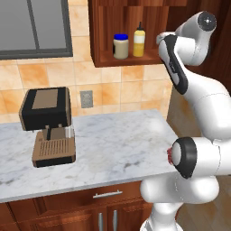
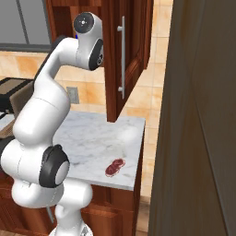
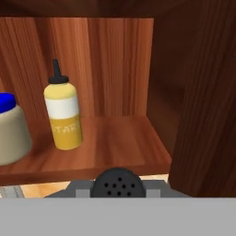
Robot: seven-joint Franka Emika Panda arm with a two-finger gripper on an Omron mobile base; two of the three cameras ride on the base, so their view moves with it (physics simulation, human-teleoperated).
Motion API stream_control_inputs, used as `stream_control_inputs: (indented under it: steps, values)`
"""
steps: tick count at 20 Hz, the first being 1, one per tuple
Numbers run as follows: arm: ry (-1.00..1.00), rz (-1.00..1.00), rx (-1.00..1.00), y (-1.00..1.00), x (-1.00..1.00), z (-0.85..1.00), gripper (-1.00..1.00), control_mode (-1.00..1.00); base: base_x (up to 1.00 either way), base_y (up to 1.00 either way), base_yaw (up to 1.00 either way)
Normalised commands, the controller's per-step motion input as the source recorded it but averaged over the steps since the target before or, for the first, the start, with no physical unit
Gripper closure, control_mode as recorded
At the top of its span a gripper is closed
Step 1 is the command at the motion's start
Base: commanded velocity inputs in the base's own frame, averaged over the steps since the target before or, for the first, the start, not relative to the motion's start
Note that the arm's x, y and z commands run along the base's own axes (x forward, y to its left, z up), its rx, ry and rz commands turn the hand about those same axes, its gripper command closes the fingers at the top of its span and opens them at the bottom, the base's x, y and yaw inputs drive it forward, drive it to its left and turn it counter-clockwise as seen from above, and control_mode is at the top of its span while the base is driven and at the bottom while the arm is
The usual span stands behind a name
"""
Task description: There are various items on the counter. Only move the condiments/shakers into the cabinet.
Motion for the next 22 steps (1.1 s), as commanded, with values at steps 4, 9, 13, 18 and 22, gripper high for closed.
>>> stream_control_inputs:
  steps: [4, 9, 13, 18, 22]
  values:
    - [0.0, 0.0, -0.03, 0.07, 0.0, 0.0, 1.0, -1.0, 0.0, 0.0, 0.0]
    - [0.0, -0.01, 0.0, 0.06, 0.06, 0.0, 1.0, -1.0, 0.0, 0.0, 0.0]
    - [0.0, 0.0, 0.0, 0.0, 0.05, 0.0, 1.0, -1.0, 0.0, 0.0, 0.0]
    - [0.0, 0.0, 0.0, 0.01, 0.21, -0.05, 1.0, -1.0, 0.0, 0.0, 0.0]
    - [0.0, -0.03, -0.03, 0.13, 0.19, -0.15, 1.0, -1.0, 0.0, 0.0, 0.0]
